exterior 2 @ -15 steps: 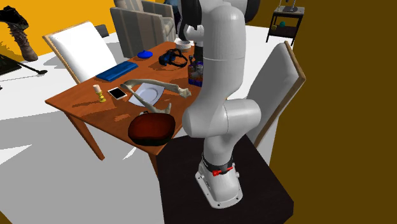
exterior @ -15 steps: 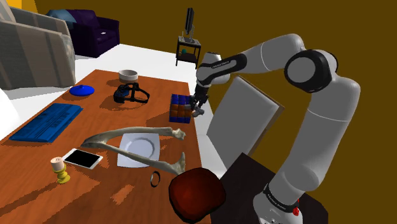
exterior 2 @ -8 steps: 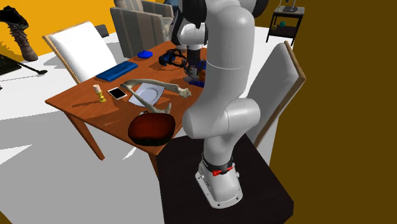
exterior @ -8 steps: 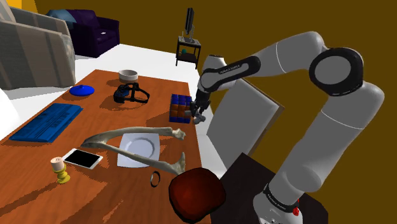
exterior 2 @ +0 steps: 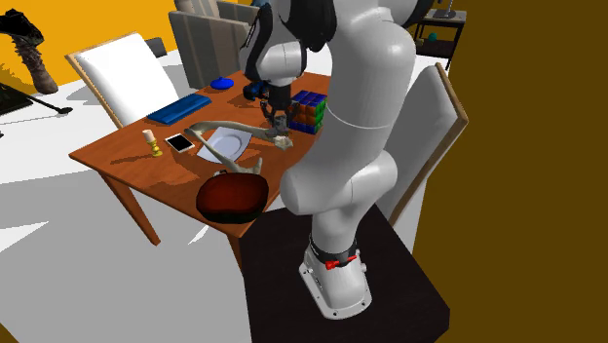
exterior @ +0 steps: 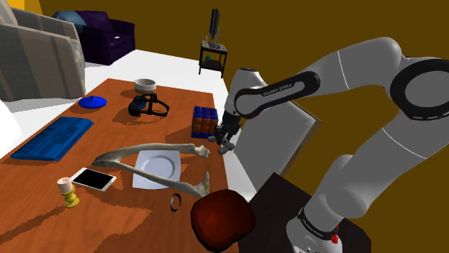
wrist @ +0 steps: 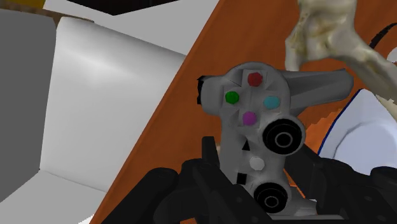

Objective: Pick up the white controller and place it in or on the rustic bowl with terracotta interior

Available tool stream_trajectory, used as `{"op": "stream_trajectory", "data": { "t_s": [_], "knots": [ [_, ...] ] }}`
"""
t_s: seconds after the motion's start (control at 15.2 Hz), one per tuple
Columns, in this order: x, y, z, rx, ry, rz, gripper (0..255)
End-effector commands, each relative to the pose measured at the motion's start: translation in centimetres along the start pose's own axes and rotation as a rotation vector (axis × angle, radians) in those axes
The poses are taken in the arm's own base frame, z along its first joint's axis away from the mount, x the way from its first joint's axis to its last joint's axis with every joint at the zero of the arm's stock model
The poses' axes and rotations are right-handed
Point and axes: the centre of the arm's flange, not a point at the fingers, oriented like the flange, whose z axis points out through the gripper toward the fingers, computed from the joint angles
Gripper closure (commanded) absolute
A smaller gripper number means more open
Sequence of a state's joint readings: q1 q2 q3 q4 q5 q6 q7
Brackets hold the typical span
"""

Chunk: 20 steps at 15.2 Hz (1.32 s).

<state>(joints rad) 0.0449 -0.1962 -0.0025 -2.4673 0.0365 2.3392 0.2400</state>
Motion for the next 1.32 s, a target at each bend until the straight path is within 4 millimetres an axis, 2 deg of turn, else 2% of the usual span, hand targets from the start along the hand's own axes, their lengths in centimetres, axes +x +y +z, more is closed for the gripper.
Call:
{"op": "stream_trajectory", "data": {
  "t_s": [0.0, 1.19, 1.25],
  "knots": [
    [-2.4, -1.1, -0.1, -0.001, 0.001, 0.001, 255],
    [-22.1, -14.4, -1.2, -0.001, 0.001, 0.001, 255],
    [-24.0, -15.7, -1.3, -0.001, 0.001, 0.001, 255]
  ]
}}
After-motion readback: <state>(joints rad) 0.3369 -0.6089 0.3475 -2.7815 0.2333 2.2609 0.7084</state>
